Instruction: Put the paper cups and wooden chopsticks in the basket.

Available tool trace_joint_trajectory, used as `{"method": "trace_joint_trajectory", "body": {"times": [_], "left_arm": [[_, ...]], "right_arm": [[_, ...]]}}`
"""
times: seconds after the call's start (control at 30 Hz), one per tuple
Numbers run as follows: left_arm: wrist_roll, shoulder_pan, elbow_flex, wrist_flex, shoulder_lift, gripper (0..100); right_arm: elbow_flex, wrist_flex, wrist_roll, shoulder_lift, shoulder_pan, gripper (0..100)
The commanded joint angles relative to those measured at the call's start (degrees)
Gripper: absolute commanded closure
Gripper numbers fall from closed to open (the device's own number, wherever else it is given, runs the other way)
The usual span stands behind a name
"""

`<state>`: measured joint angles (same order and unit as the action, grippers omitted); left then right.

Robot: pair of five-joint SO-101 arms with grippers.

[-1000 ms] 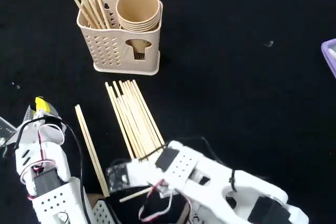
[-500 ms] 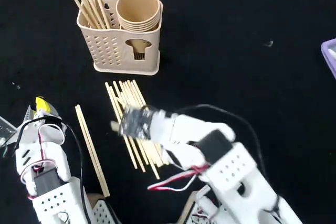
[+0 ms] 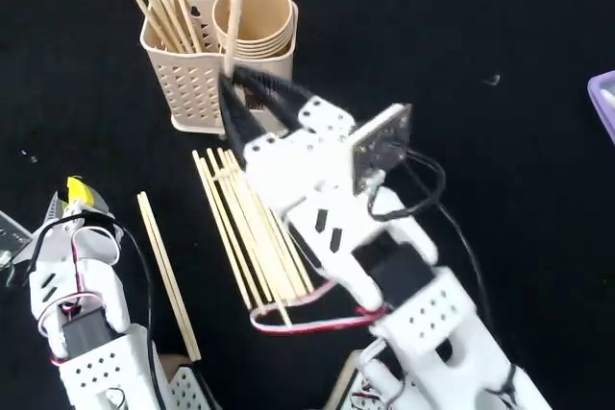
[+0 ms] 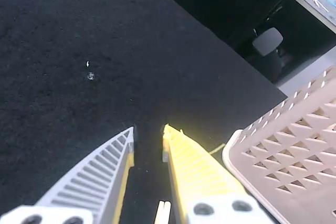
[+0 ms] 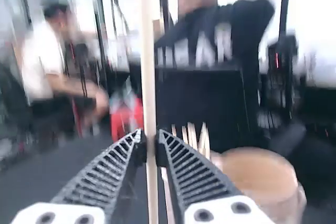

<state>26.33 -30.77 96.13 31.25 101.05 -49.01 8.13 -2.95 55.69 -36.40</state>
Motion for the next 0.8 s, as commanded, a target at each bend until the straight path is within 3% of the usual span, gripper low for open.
{"method": "trace_joint_trajectory", "body": {"times": [0.0,0.53,0.77], "left_arm": [[0.44,0.92,1.36,-1.23,0.26,89],[0.44,0.92,1.36,-1.14,0.7,89],[0.44,0.92,1.36,-1.14,0.7,89]], "right_arm": [[5.14,-10.99,-1.67,-7.78,0.88,98.8],[51.56,-10.81,-1.41,-57.54,5.01,98.8],[61.41,-10.73,5.63,-71.52,5.89,98.8]]}}
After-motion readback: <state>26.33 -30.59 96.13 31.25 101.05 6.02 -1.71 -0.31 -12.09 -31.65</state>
